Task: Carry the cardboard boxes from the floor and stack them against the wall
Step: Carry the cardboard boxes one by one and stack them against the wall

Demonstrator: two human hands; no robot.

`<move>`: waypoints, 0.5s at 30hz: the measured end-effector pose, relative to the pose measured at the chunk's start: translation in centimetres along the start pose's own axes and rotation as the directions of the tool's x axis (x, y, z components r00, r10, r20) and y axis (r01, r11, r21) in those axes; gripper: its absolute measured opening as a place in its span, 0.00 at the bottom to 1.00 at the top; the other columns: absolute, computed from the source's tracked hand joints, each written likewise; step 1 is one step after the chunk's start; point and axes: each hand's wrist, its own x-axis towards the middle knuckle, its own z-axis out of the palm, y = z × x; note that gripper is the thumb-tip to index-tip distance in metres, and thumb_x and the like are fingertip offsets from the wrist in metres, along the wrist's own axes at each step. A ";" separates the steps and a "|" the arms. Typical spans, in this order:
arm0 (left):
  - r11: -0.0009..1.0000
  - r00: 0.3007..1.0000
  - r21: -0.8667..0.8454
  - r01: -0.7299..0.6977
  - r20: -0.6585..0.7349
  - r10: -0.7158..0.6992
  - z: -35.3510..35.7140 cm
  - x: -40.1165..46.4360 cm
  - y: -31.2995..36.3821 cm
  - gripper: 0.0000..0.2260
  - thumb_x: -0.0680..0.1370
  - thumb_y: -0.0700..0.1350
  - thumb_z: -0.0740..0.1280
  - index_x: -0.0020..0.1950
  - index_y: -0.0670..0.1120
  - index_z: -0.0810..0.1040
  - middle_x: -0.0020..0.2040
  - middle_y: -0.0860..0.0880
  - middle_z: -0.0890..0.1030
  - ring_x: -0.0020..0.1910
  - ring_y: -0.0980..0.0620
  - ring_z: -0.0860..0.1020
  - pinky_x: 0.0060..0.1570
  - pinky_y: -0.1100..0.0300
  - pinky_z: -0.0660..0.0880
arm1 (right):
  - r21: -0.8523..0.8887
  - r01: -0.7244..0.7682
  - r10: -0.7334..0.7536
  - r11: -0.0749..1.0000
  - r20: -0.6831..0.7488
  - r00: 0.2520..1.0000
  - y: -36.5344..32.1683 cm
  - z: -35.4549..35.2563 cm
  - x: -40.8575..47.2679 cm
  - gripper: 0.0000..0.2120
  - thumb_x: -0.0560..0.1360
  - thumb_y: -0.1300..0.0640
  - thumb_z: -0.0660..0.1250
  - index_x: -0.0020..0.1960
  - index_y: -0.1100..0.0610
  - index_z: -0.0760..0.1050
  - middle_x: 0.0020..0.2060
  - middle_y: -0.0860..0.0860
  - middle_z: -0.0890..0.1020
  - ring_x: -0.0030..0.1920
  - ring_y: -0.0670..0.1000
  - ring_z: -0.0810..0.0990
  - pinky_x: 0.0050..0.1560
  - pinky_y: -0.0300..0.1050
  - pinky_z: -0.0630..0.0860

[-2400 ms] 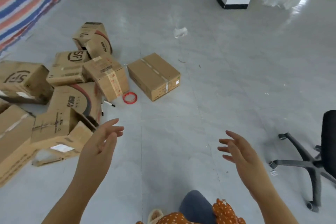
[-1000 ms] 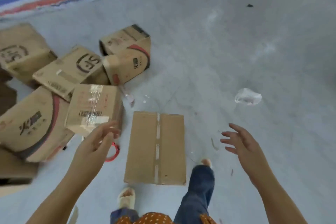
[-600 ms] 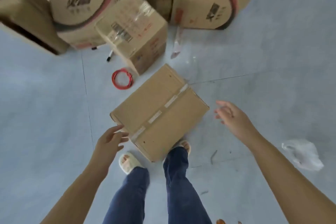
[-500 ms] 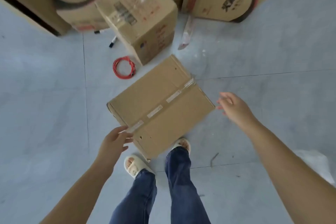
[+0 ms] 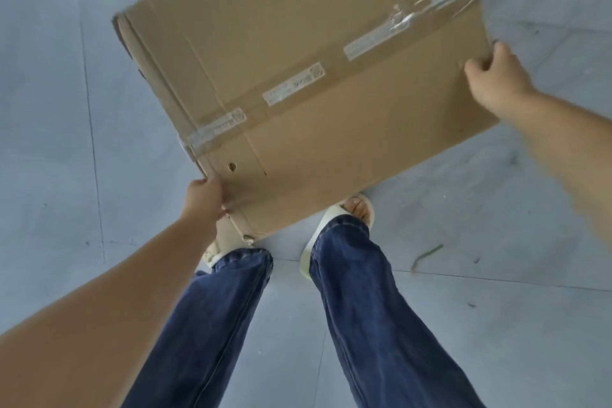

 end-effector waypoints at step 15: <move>0.976 0.951 -0.134 -0.170 -0.281 0.127 -13.4 -4.6 6.9 0.10 0.76 0.50 0.55 0.36 0.47 0.66 0.35 0.50 0.65 0.34 0.52 0.65 0.34 0.58 0.61 | 0.092 -0.063 0.069 0.994 -0.057 0.996 -3.7 -5.0 -10.8 0.20 0.81 0.48 0.55 0.40 0.64 0.70 0.50 0.69 0.77 0.52 0.66 0.75 0.44 0.50 0.64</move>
